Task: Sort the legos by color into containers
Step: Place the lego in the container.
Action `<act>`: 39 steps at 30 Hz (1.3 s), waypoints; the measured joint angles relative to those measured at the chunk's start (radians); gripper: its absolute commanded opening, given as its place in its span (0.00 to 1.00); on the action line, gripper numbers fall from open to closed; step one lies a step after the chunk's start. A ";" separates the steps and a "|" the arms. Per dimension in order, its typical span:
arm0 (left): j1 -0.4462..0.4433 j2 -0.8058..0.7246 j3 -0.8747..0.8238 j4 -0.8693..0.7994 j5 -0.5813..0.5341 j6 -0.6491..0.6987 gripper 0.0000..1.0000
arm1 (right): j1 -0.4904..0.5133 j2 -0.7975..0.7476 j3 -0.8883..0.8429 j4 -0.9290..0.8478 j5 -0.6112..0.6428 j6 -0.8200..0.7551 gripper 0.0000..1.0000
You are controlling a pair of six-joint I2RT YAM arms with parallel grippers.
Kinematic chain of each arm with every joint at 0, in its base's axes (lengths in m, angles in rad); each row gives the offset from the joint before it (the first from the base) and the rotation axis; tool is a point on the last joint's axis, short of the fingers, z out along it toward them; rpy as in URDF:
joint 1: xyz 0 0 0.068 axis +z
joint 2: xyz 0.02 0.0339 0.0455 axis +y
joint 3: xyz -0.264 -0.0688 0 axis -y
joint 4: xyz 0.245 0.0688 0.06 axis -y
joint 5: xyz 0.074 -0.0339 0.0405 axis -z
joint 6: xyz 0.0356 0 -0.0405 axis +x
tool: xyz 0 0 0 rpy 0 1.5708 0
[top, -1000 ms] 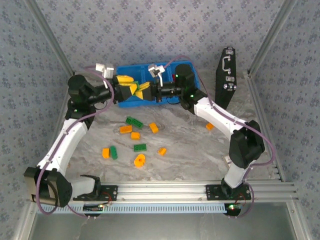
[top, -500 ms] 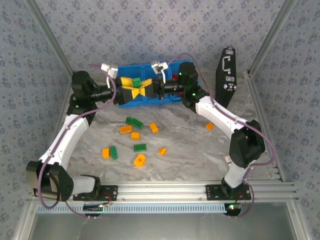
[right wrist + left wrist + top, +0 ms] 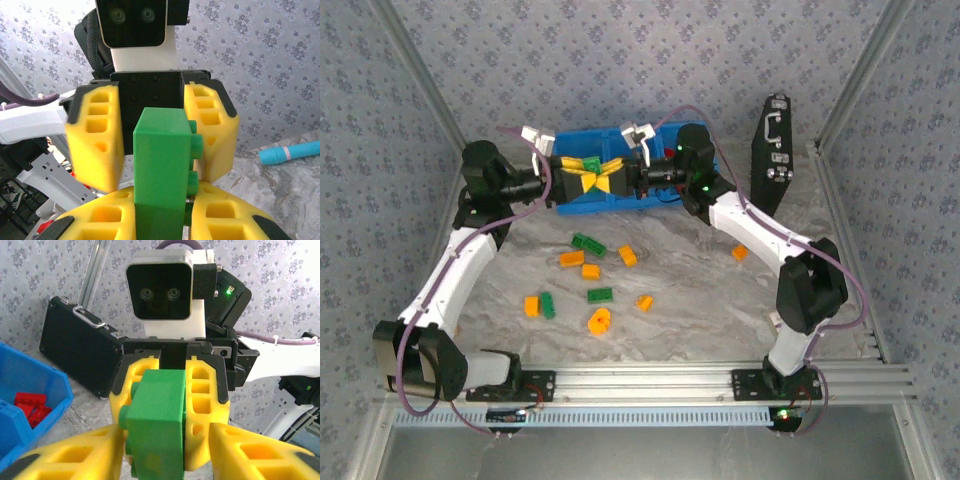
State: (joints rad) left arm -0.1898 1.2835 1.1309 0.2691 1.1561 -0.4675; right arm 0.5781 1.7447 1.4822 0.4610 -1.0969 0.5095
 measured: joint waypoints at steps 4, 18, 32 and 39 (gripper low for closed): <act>0.000 0.013 0.002 0.019 0.000 -0.009 0.38 | -0.005 0.000 0.000 -0.001 0.000 0.000 0.10; -0.005 0.029 0.003 0.074 -0.054 -0.047 0.09 | -0.017 0.008 0.055 -0.125 0.016 -0.072 0.25; -0.014 0.124 0.109 -0.039 -0.487 0.074 0.07 | -0.126 -0.043 0.026 -0.585 0.251 -0.306 0.54; -0.013 0.328 0.280 -0.289 -0.830 0.141 0.07 | -0.019 -0.120 -0.058 -0.857 0.597 -0.459 0.54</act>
State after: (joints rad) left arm -0.2028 1.6119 1.4109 -0.0196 0.3260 -0.3267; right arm 0.5587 1.6249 1.4242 -0.3962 -0.5003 0.0502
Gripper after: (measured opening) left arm 0.197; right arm 0.538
